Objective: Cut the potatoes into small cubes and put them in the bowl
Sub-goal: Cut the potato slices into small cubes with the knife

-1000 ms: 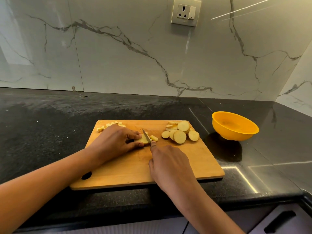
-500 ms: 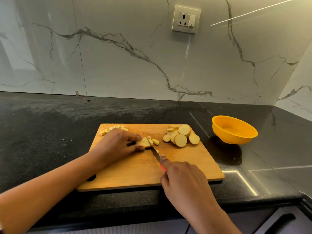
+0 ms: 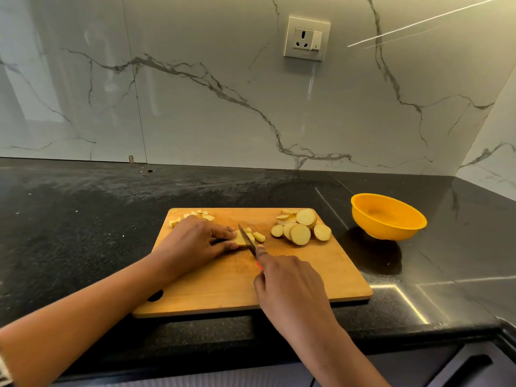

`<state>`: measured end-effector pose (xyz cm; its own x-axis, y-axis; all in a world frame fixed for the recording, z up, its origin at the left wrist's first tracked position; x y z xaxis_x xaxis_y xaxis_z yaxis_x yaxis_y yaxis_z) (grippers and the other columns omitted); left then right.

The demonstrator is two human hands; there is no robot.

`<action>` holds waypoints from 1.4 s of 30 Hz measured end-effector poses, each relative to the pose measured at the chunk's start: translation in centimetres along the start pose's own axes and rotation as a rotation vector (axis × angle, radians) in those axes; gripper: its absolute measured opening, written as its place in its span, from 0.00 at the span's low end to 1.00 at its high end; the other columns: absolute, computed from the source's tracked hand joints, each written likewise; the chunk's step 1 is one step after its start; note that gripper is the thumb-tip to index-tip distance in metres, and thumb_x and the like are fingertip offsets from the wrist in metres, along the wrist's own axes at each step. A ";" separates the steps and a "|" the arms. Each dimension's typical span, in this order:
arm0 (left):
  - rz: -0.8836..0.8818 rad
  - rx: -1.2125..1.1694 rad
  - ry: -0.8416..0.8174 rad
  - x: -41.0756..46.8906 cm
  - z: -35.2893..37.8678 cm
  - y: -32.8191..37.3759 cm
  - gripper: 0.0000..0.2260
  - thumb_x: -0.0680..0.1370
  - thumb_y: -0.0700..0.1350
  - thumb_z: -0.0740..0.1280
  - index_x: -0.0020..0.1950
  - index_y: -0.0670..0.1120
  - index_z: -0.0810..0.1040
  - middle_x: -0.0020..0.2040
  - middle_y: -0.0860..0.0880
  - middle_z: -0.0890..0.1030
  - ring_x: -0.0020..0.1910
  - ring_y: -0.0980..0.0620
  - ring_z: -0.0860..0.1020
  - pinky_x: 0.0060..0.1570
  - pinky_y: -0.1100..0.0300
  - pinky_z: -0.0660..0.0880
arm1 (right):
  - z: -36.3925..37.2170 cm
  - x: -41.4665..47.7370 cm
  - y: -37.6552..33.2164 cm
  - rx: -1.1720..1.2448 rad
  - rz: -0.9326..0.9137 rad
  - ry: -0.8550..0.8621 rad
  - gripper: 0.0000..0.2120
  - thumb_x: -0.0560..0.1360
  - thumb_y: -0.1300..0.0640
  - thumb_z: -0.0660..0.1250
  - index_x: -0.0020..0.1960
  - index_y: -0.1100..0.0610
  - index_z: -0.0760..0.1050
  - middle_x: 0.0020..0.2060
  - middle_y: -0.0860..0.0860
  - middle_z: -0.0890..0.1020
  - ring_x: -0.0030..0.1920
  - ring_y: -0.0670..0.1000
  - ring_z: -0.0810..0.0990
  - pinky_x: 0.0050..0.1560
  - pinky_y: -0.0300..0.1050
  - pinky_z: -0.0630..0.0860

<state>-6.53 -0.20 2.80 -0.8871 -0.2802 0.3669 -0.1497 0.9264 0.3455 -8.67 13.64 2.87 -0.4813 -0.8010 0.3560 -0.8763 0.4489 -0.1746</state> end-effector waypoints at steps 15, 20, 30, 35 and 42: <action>0.039 0.039 0.040 -0.2 -0.4 0.7 0.14 0.73 0.52 0.70 0.57 0.48 0.81 0.53 0.52 0.83 0.52 0.56 0.81 0.55 0.56 0.78 | 1.5 1.5 -1.0 -0.082 -0.039 -0.154 0.20 0.81 0.57 0.57 0.73 0.56 0.61 0.54 0.52 0.77 0.52 0.52 0.76 0.41 0.43 0.67; 0.016 0.030 0.012 -0.3 -0.2 0.5 0.15 0.74 0.53 0.69 0.58 0.49 0.80 0.56 0.53 0.82 0.54 0.57 0.80 0.57 0.59 0.76 | 0.4 -1.8 -0.6 -0.063 -0.038 -0.128 0.26 0.82 0.54 0.53 0.77 0.53 0.50 0.53 0.51 0.77 0.45 0.51 0.72 0.40 0.44 0.66; -0.071 -0.064 0.049 -0.3 -0.8 -0.6 0.15 0.72 0.50 0.72 0.57 0.47 0.82 0.53 0.52 0.83 0.51 0.59 0.79 0.50 0.74 0.72 | -1.3 -1.0 -0.3 0.037 0.008 0.018 0.24 0.81 0.50 0.52 0.76 0.48 0.55 0.49 0.48 0.78 0.47 0.49 0.75 0.42 0.42 0.71; -0.034 -0.061 0.067 -0.3 -0.8 -0.5 0.13 0.72 0.50 0.72 0.55 0.48 0.82 0.52 0.52 0.83 0.51 0.59 0.80 0.52 0.70 0.74 | 0.0 0.5 -0.5 0.017 0.014 -0.018 0.23 0.81 0.51 0.53 0.76 0.50 0.57 0.52 0.49 0.79 0.49 0.50 0.76 0.43 0.44 0.73; 0.034 -0.062 0.095 -0.2 -0.8 -0.2 0.12 0.71 0.49 0.73 0.52 0.47 0.83 0.49 0.51 0.84 0.48 0.57 0.82 0.52 0.59 0.79 | 1.7 2.0 -2.0 -0.091 -0.021 -0.160 0.20 0.81 0.57 0.56 0.73 0.56 0.62 0.55 0.53 0.77 0.52 0.53 0.76 0.39 0.43 0.65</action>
<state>-5.98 -0.51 3.41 -0.8454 -0.2737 0.4587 -0.0899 0.9194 0.3829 -7.91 10.50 2.33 -0.4662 -0.8602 0.2067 -0.8844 0.4595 -0.0821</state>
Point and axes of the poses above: each hand's wrist, its own x-axis towards the middle knuckle, its own z-axis out of the palm, y = z × x, the point moved 10 cm from there along x, towards the middle knuckle
